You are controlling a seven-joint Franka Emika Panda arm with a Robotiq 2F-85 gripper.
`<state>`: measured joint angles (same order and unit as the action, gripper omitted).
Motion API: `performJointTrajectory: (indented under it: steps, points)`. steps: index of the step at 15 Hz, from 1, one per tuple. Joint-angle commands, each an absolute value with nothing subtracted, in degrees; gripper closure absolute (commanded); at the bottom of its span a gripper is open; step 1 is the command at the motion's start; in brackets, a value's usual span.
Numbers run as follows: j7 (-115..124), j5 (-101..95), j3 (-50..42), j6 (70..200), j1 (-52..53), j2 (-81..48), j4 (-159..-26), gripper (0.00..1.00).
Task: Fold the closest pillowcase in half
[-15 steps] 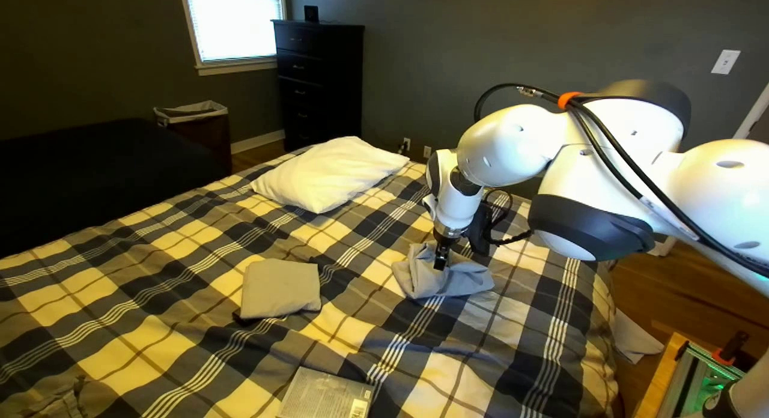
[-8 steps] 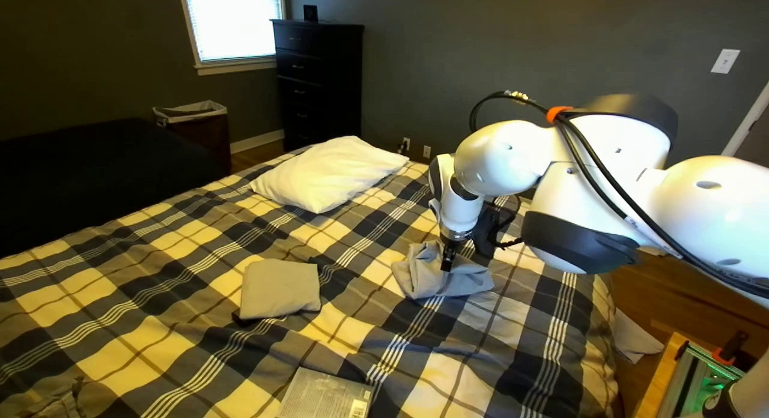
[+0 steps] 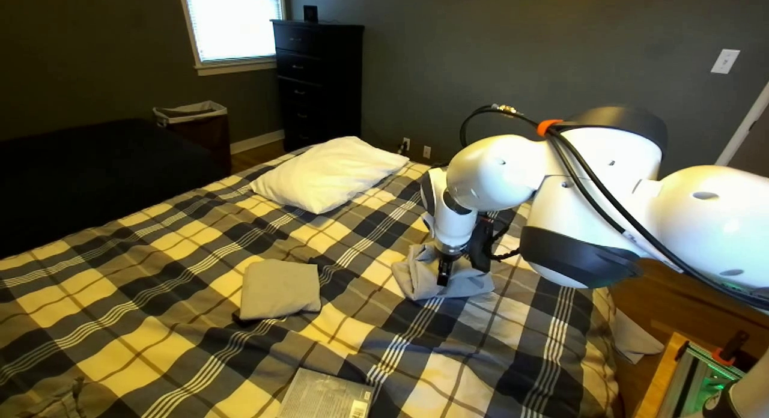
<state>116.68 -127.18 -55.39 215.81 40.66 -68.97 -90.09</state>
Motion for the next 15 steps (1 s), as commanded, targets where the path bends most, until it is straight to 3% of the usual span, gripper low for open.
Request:
performJointTrajectory:
  steps: [1,8,9,10,15]
  points:
    - [118.9,-129.6,-57.8,216.7,44.4,-69.6,-92.5,0.00]
    - [125.5,-129.2,-64.0,217.8,47.9,-75.7,-93.7,0.00]
    - [126.1,-129.1,-64.5,218.0,48.0,-76.6,-93.6,0.25]
    - [126.7,-129.1,-64.9,218.1,48.1,-77.3,-93.5,0.27]
    - [126.8,-127.9,-65.6,215.0,48.2,-78.1,-93.8,0.67]
